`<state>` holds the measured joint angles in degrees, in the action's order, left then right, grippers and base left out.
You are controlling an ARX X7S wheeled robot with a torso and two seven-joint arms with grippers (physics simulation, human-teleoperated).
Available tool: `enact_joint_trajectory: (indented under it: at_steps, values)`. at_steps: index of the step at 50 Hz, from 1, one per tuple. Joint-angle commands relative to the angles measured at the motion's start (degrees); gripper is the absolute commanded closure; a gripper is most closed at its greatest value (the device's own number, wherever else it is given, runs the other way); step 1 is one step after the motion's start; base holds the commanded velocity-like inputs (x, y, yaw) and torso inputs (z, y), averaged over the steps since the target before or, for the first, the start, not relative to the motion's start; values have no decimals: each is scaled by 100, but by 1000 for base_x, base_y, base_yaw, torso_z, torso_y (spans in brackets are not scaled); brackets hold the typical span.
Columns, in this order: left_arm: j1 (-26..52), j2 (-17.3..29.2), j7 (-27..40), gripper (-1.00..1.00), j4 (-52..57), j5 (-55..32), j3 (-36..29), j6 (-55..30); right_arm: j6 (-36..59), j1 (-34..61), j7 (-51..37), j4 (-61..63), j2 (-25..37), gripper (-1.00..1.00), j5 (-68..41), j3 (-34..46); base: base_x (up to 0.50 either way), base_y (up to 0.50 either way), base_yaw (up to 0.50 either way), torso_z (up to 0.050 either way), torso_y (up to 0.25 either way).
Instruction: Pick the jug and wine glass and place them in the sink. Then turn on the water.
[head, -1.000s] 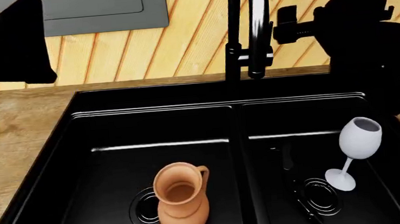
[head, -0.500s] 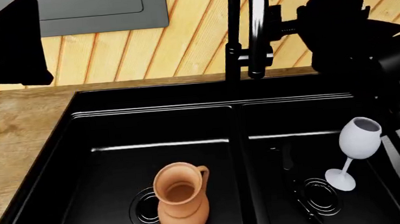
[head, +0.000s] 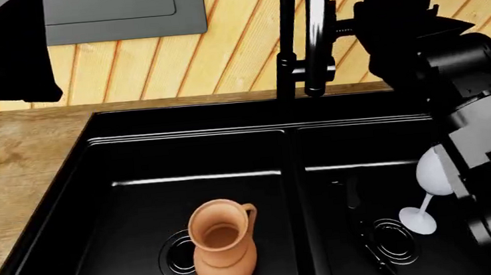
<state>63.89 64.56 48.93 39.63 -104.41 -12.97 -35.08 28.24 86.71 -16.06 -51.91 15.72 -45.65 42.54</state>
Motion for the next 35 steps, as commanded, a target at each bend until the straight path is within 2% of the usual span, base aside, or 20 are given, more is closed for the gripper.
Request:
enact_joint_trajectory:
  at_steps: [1,5,14,35]
  values:
    - [38,-20,-9,-100,-29,34,2,-19,-618,383,554,-1581,-556,-100,269,76,0,0,0,0,0]
    - [40,-34,-28,-100,-40,50,18,-5,-917,538,798,-2279,-813,-100,381,71,0,0,0,0,0]
    - [12,-26,-66,-100,-41,77,72,31,-822,493,853,-2303,-921,-100,907,-445,0,0,0,0,0]
    - [-171,7,-184,-100,-77,154,192,125,-499,291,1111,-2306,-1154,-100,3412,-2880,0,0,0,0,0]
